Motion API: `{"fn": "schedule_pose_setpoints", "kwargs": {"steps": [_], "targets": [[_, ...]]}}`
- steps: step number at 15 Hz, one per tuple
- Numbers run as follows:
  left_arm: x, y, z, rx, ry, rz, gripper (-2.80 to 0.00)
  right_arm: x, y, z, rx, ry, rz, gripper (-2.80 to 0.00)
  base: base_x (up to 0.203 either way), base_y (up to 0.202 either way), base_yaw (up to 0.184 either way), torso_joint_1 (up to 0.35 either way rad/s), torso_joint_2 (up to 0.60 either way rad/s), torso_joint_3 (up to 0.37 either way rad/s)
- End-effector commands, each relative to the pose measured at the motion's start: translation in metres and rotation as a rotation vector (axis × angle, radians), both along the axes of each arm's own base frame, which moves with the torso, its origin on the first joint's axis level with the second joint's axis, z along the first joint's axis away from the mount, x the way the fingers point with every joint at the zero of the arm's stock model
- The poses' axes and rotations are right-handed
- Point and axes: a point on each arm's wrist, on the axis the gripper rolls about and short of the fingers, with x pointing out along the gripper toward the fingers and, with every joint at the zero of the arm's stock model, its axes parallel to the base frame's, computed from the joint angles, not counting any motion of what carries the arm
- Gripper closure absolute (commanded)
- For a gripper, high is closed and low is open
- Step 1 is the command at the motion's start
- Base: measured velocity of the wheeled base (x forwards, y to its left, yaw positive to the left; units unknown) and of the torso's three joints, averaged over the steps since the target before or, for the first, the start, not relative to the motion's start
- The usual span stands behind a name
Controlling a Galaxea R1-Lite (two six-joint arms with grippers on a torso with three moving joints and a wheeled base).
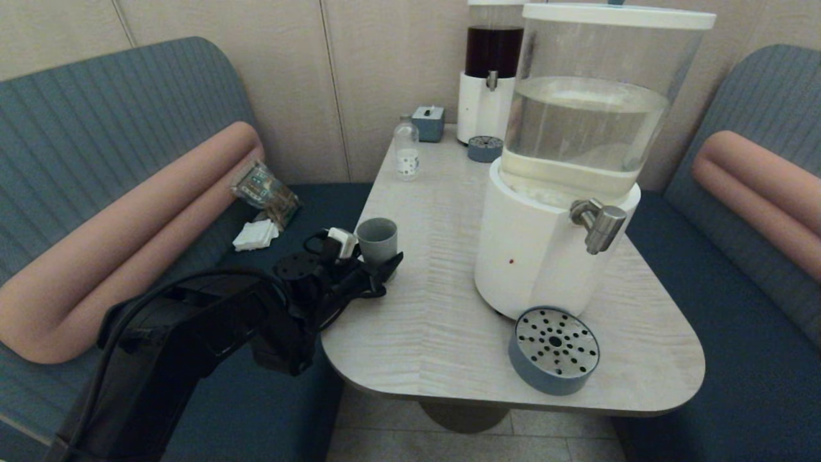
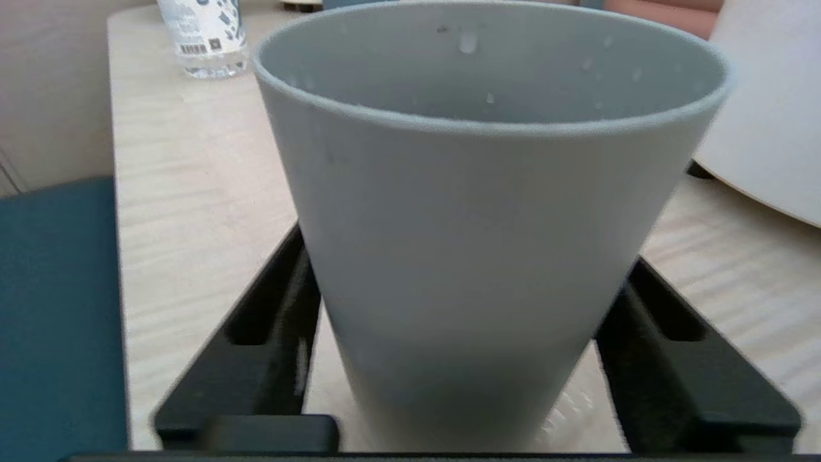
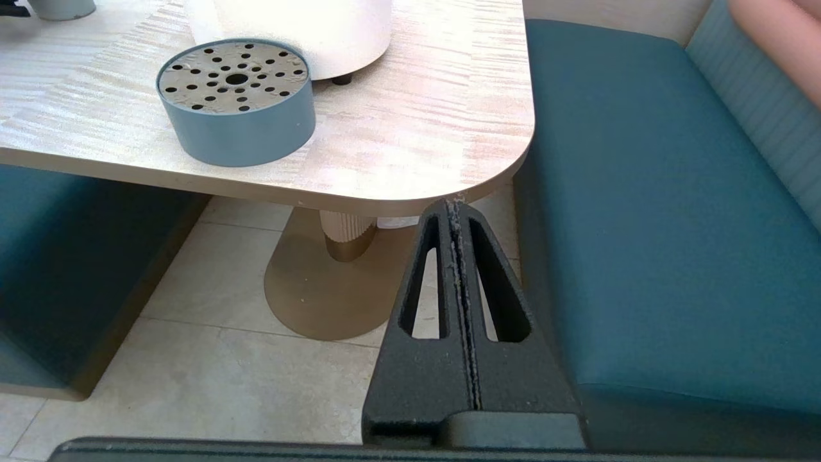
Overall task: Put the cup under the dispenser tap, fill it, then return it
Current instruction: Place the cup next to the water dispenser
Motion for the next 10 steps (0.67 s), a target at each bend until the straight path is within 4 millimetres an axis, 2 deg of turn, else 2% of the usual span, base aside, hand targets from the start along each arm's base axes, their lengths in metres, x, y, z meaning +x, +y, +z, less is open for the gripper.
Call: {"fn": "schedule_pose_setpoints", "kwargs": {"steps": [1,6,10], "targets": [[0.0,0.0,0.002,-0.002,-0.015,-0.001,-2.8,0.0,0.0,0.0,0.0,0.0,0.001,0.0,0.0,0.0,0.0,0.0,0.0,0.0],[-0.009,0.003,0.02,0.001,-0.026,0.0,-2.8,0.0,0.0,0.0,0.0,0.0,0.001,0.0,0.0,0.0,0.0,0.0,0.0,0.0],[-0.037,0.011,0.028,0.023,0.046,-0.001,-2.8,0.0,0.0,0.0,0.0,0.0,0.001,0.0,0.0,0.0,0.0,0.0,0.0,0.0]]}}
